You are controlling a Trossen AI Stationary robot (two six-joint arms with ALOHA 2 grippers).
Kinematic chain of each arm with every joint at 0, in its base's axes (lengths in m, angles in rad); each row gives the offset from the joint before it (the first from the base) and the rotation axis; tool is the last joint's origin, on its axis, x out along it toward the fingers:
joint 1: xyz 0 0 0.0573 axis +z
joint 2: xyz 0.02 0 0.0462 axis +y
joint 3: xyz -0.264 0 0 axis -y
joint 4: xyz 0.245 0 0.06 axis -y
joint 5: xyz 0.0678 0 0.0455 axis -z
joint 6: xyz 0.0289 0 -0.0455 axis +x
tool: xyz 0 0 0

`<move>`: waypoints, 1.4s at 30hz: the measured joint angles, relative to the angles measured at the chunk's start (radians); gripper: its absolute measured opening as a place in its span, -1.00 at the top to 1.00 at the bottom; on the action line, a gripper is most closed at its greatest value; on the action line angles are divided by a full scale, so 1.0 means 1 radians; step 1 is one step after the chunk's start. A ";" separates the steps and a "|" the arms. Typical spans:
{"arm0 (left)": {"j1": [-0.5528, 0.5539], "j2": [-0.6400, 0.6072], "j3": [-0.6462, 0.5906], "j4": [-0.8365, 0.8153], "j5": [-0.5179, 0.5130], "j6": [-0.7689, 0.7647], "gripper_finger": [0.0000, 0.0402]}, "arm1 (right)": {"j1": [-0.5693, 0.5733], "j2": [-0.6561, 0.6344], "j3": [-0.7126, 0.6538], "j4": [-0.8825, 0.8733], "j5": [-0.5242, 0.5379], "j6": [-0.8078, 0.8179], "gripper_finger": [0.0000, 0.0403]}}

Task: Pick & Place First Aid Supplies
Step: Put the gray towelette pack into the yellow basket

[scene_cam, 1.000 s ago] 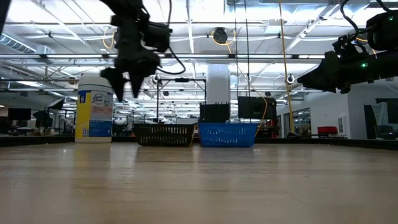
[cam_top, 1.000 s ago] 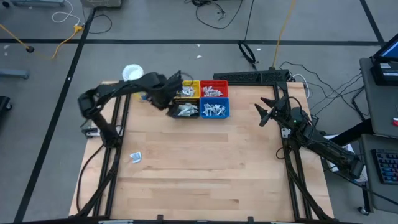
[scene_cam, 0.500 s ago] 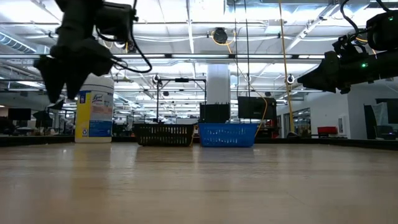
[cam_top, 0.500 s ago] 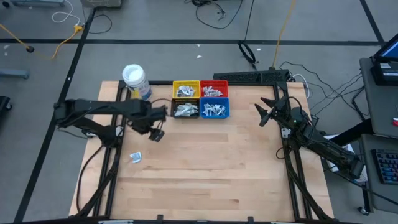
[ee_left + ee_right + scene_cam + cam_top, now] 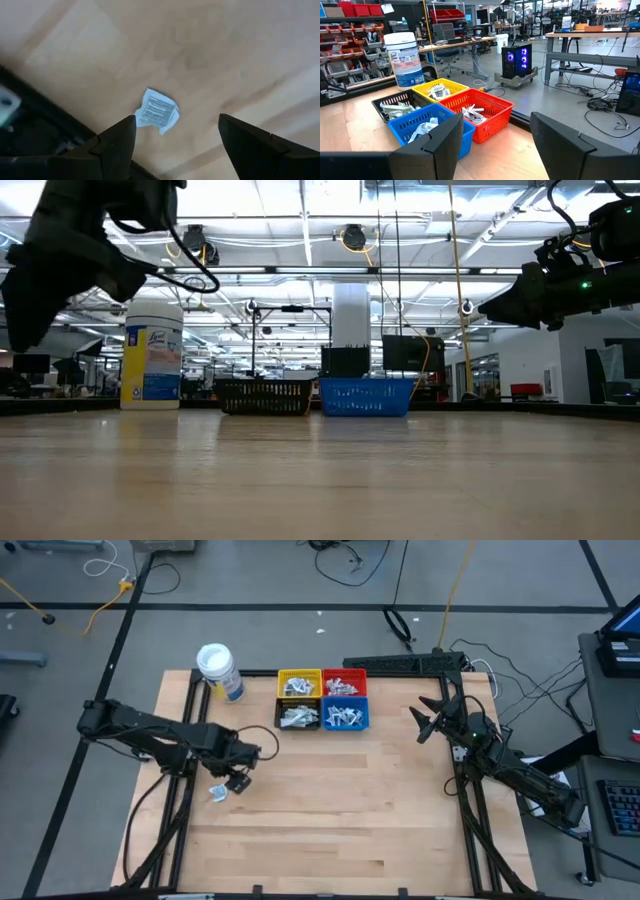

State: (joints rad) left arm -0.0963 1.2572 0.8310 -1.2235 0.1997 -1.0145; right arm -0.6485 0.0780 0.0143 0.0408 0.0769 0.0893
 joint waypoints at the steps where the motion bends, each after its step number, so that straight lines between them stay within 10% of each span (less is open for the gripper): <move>1: -0.014 -0.001 -0.005 0.003 0.008 0.039 -0.41 | 0.000 0.000 0.000 0.000 0.000 0.000 -0.13; 15: -0.145 -0.001 -0.082 0.014 0.050 0.335 -0.41 | 0.000 0.000 0.000 0.000 0.000 0.000 -0.13; 35: -0.228 0.130 -0.229 0.267 0.025 0.261 -0.40 | 0.000 0.000 0.000 0.000 0.000 0.000 -0.13; 42: -0.236 0.137 -0.229 0.264 0.015 0.268 0.10 | 0.000 0.000 0.000 0.000 0.000 0.000 -0.13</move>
State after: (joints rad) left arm -0.3325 1.3941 0.6018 -0.9594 0.2142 -0.7462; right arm -0.6487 0.0780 0.0143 0.0406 0.0769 0.0891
